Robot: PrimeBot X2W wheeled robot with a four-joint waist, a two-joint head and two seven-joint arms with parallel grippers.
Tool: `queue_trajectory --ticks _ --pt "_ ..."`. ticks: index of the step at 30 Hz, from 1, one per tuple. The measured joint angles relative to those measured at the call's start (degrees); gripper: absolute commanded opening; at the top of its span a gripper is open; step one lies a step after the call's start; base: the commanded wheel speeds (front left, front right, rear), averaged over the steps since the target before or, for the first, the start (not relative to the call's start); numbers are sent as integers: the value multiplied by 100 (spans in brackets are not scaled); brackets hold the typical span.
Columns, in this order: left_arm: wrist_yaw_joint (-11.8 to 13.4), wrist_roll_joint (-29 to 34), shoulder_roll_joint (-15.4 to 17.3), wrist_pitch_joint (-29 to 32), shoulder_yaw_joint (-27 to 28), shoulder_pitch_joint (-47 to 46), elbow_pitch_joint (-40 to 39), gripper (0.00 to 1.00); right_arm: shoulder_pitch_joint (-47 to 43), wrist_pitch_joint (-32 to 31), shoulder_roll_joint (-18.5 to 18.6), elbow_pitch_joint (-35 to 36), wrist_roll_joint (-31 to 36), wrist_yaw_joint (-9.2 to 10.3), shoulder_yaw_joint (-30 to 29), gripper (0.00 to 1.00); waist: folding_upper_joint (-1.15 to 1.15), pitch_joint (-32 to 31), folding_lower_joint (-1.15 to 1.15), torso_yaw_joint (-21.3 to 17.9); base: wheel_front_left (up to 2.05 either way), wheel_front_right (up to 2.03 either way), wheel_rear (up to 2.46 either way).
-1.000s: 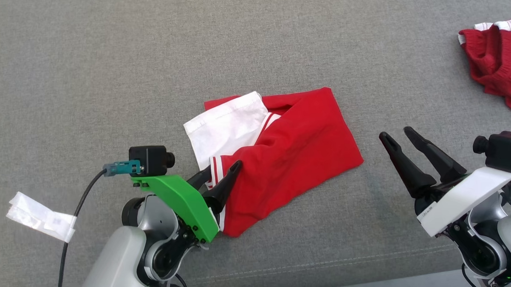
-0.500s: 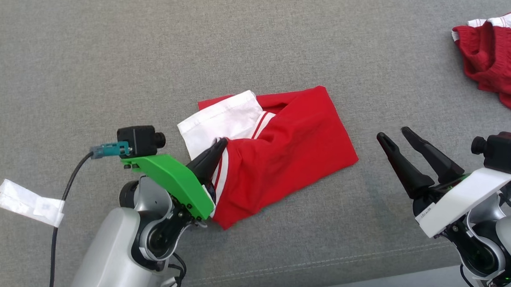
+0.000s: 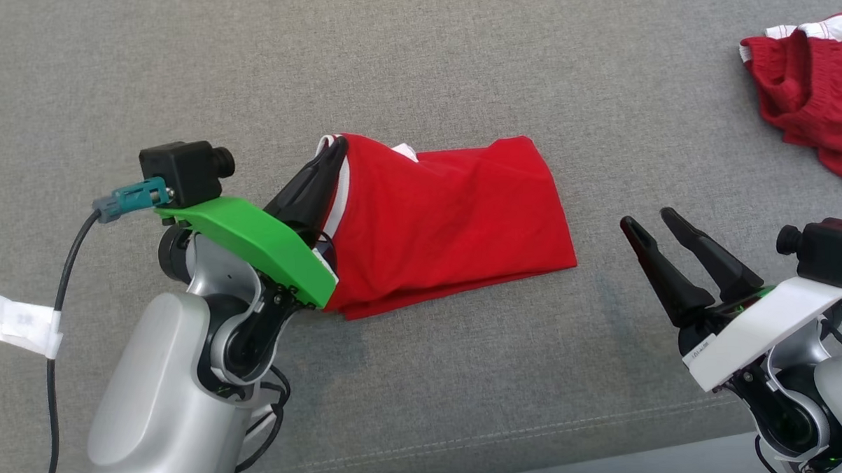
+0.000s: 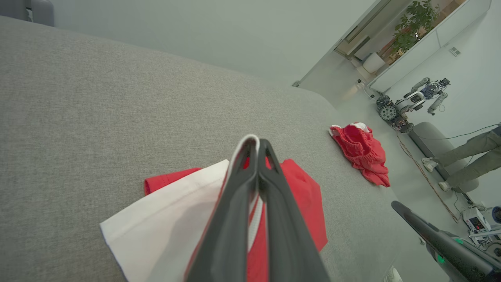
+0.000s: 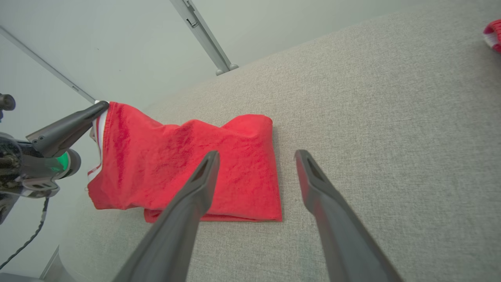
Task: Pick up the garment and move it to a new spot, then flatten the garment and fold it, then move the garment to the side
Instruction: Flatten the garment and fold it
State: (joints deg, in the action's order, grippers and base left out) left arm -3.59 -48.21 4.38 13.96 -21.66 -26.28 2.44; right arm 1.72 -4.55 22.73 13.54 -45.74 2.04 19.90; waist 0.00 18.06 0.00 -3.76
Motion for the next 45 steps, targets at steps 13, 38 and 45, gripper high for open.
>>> queue_trajectory --ticks 13,38,45 --pt "34 321 190 -210 90 -12 374 14 9 8 -14 46 2 -45 31 100 0 212 0 -143 0 0 0" --pt "192 716 392 -467 66 12 1383 22 7 97 31 -25 44 -43 -43 100 0 233 0 -149 0 0 0" --pt "237 810 488 -531 86 8 1504 24 7 91 60 -27 44 -43 -44 100 0 245 0 -132 0 0 0"
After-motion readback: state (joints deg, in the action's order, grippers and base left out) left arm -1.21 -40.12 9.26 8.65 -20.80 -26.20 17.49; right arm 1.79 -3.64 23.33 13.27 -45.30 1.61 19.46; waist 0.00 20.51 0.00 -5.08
